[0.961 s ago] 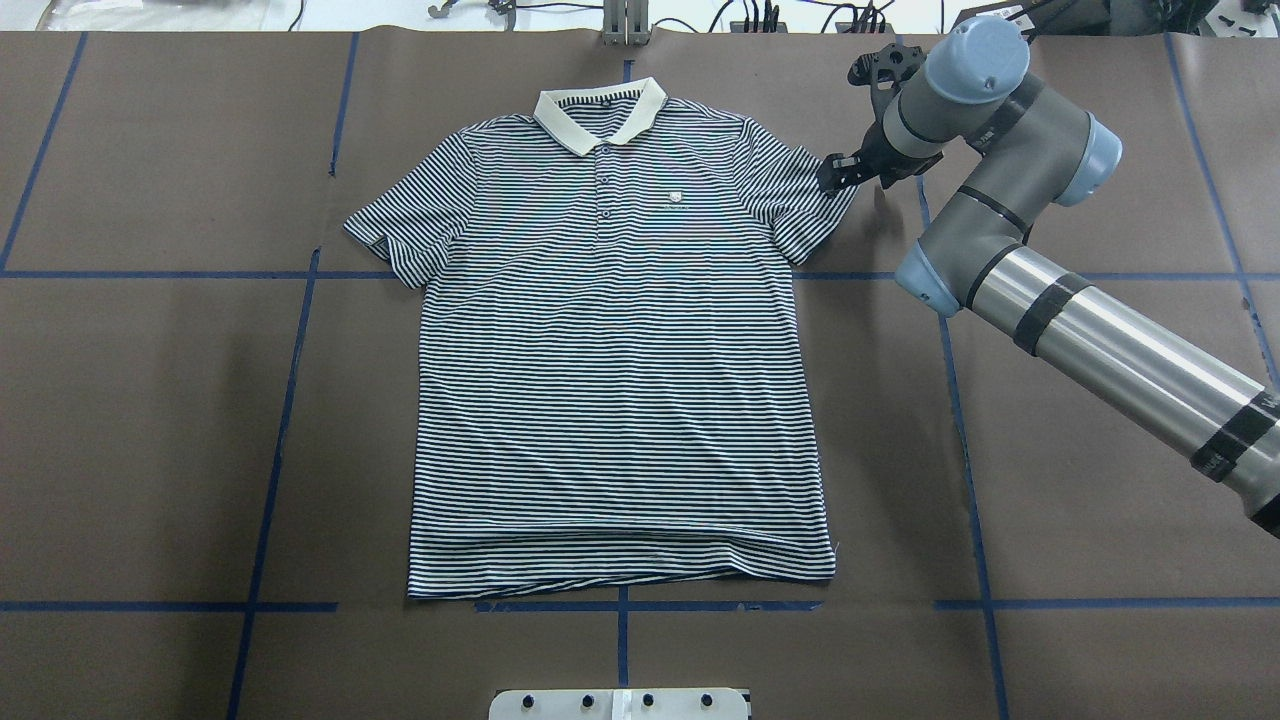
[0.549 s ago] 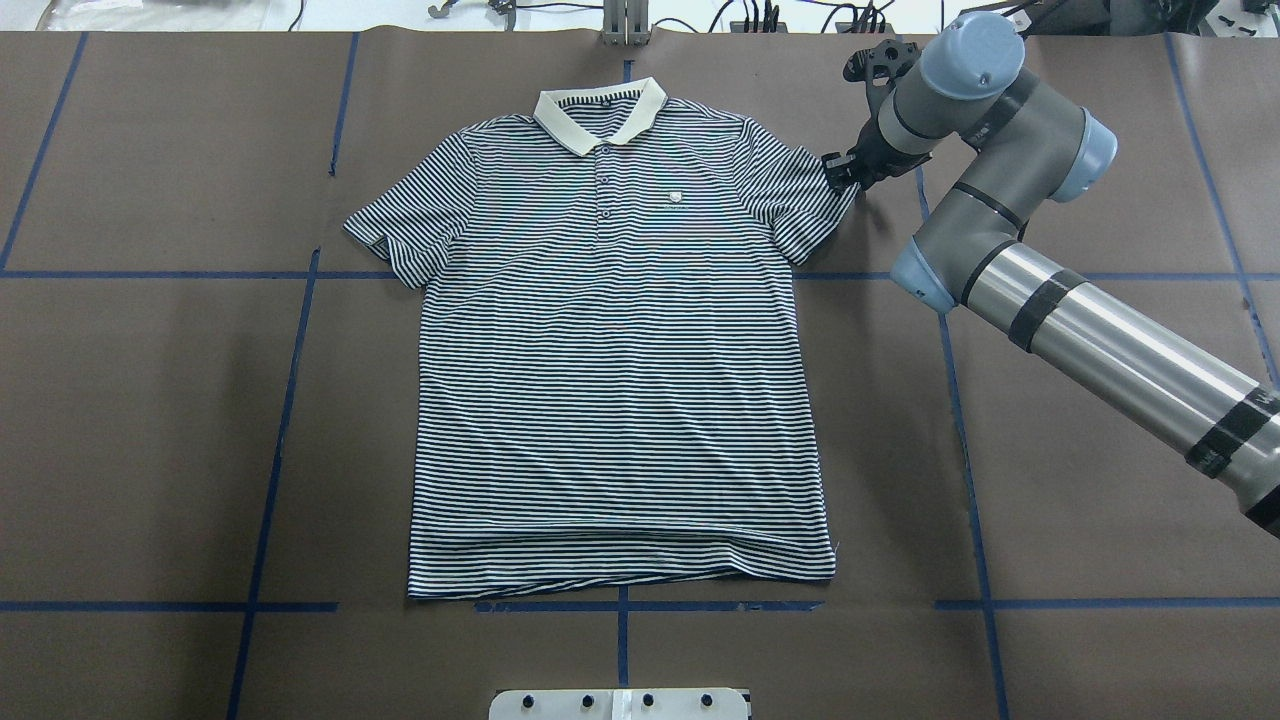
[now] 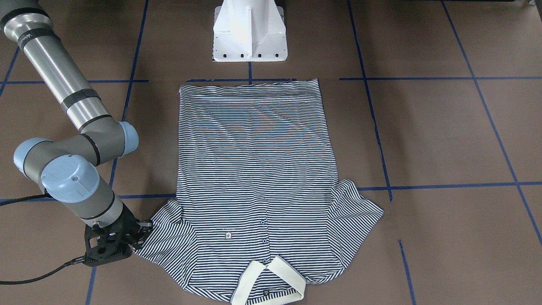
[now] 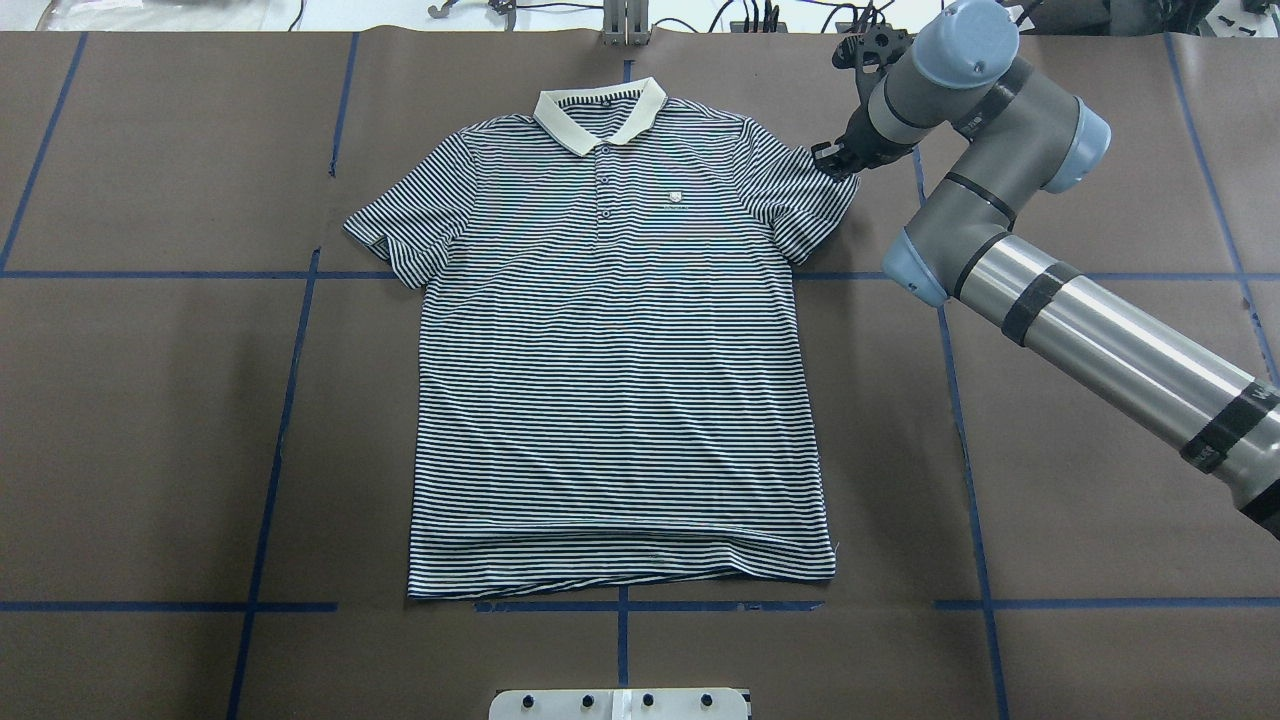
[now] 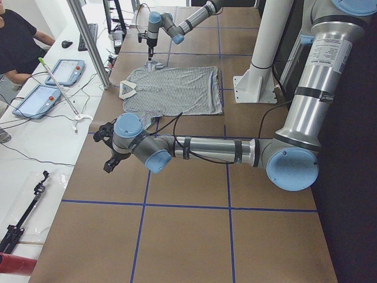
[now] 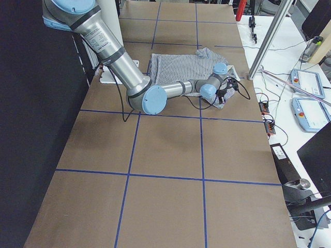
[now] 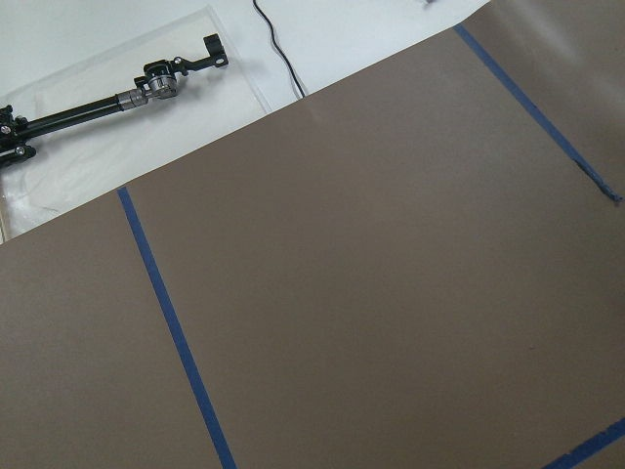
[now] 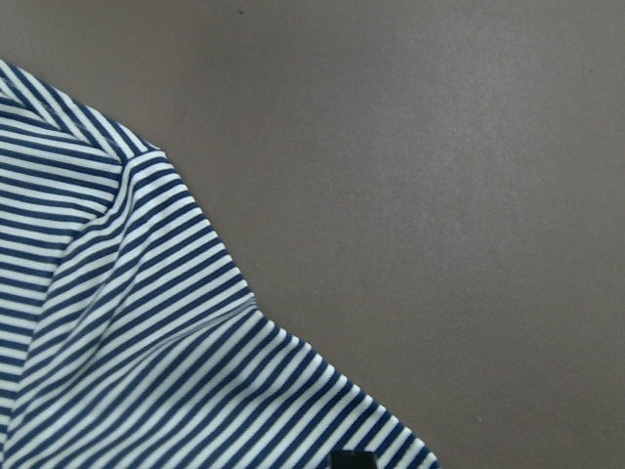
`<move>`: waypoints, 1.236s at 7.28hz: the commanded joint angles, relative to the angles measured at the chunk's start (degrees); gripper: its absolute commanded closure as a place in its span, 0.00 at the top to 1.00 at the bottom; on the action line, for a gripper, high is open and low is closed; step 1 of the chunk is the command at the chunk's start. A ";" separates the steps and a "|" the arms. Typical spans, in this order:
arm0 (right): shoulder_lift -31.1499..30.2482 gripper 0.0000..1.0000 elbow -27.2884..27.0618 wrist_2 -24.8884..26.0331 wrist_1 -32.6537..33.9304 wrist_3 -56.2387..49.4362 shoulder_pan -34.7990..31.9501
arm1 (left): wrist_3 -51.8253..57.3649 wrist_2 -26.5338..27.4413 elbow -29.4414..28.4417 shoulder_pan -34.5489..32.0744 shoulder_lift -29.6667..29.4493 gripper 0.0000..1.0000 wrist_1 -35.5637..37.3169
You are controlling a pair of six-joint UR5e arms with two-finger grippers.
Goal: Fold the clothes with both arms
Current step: 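Move the right gripper over the shirt's shoulder and sleeve nearest it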
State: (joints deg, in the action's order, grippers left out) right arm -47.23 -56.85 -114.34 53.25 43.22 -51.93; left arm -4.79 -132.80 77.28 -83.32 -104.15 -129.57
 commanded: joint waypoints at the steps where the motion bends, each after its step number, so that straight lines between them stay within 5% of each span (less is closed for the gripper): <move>1: -0.75 0.00 -1.07 0.00 0.27 -0.15 0.07 | -0.13 -1.75 0.24 0.00 0.00 1.00 0.02; 4: -0.84 0.67 -0.10 2.01 2.29 -1.29 -0.01 | -0.13 -1.76 0.24 0.00 0.35 1.00 0.02; 7: -0.40 0.69 1.21 2.19 2.30 -1.30 -0.01 | -0.13 -1.76 0.59 0.00 0.35 1.00 0.02; 9: -0.40 0.59 1.57 2.11 2.30 -1.30 0.07 | -0.13 -1.76 0.68 0.00 0.35 1.00 0.02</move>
State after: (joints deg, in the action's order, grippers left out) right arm -47.67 -55.52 -112.19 55.54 41.93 -51.93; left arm -4.92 -134.56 77.86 -83.32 -103.80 -129.55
